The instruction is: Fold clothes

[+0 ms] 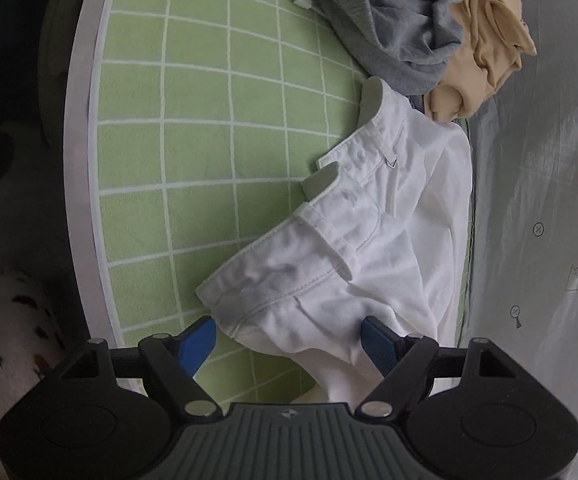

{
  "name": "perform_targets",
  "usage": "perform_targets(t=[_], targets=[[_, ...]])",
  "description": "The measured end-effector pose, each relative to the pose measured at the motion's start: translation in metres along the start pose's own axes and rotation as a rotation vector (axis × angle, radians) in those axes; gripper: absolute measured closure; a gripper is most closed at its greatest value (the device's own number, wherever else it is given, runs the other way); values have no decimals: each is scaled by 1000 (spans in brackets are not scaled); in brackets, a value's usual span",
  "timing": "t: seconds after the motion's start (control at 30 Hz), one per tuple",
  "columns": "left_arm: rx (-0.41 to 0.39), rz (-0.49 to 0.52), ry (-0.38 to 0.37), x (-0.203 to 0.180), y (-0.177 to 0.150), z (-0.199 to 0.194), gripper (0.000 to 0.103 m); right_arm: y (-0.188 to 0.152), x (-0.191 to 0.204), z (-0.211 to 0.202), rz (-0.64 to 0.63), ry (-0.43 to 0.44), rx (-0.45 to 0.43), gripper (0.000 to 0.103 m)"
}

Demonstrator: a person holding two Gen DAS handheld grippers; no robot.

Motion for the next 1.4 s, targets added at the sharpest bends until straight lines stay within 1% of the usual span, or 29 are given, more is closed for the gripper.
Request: perform_targets(t=[0.07, 0.13, 0.2, 0.23, 0.27, 0.3, 0.33, 0.37, 0.4, 0.5, 0.57, 0.67, 0.77, 0.8, 0.87, 0.93, 1.0, 1.03, 1.07, 1.13, 1.17, 1.2, 1.23, 1.27, 1.37, 1.4], targets=[[36, -58, -46, 7, 5, 7, 23, -10, 9, -8, 3, -4, 6, 30], [55, -64, -54, 8, 11, 11, 24, -20, 17, -15, 9, -7, 13, 30], [69, -43, -60, 4, 19, 15, 26, -29, 23, -21, 7, -11, 15, 30], [69, -29, -60, 1, 23, 16, 32, -34, 26, -23, 3, -14, 14, 30], [68, -15, -60, -2, 26, 17, 43, -38, 30, -26, -2, -17, 13, 30], [68, 0, -60, -5, 30, 18, 49, -42, 33, -28, -2, -19, 11, 30], [68, 15, -60, -8, 34, 19, 62, -46, 37, -30, -1, -22, 10, 30], [64, 35, -69, -13, 39, 19, 77, -49, 39, -32, 4, -24, 10, 30], [56, 49, -89, -18, 44, 17, 82, -51, 42, -34, 11, -24, 10, 30], [5, 129, -139, -37, 57, 4, 86, -56, 51, -38, 9, -21, 6, 30], [-46, 229, -142, -54, 60, -9, 87, -57, 57, -38, 4, -24, 6, 30], [-151, 468, -101, -75, 60, -41, 88, -57, 64, -39, 5, -21, 6, 30], [-219, 572, 3, -69, 57, -58, 88, -58, 71, -34, -13, -21, 25, 30], [-228, 580, 52, -60, 59, -61, 87, -59, 74, -31, -19, -19, 37, 30], [-224, 549, 148, -39, 65, -56, 87, -63, 77, -26, -28, -9, 65, 30], [-203, 491, 207, -14, 67, -57, 87, -66, 80, -23, -46, 0, 84, 30], [-177, 447, 265, 1, 70, -51, 86, -68, 82, -21, -69, 7, 94, 30], [-171, 448, 288, 2, 68, -49, 85, -67, 82, -20, -77, 10, 97, 30], [-184, 466, 302, -1, 66, -50, 83, -65, 81, -19, -79, 13, 97, 30], [-214, 506, 328, -10, 60, -53, 76, -62, 78, -17, -84, 19, 99, 29], [-224, 518, 335, -16, 58, -54, 65, -59, 75, -17, -82, 24, 95, 29], [-234, 531, 341, -23, 56, -56, 57, -56, 72, -16, -76, 27, 92, 29], [-244, 543, 346, -29, 54, -58, 44, -53, 69, -15, -70, 30, 88, 29], [-262, 544, 331, -36, 52, -62, 37, -49, 66, -15, -63, 33, 85, 29], [-327, 553, 304, -55, 46, -76, 34, -37, 57, -10, -31, 46, 77, 28], [-354, 574, 298, -64, 43, -78, 33, -33, 54, -8, -23, 50, 74, 28]])
Point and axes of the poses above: each gripper's, at about its wrist camera, not at the fingertips, and z roughly the way its jaws point, x to its left, y to its top, the point moved 1 cm from there along z, roughly the way its jaws point, and after that the axes turned 3 degrees about x, right-handed, at the moved point
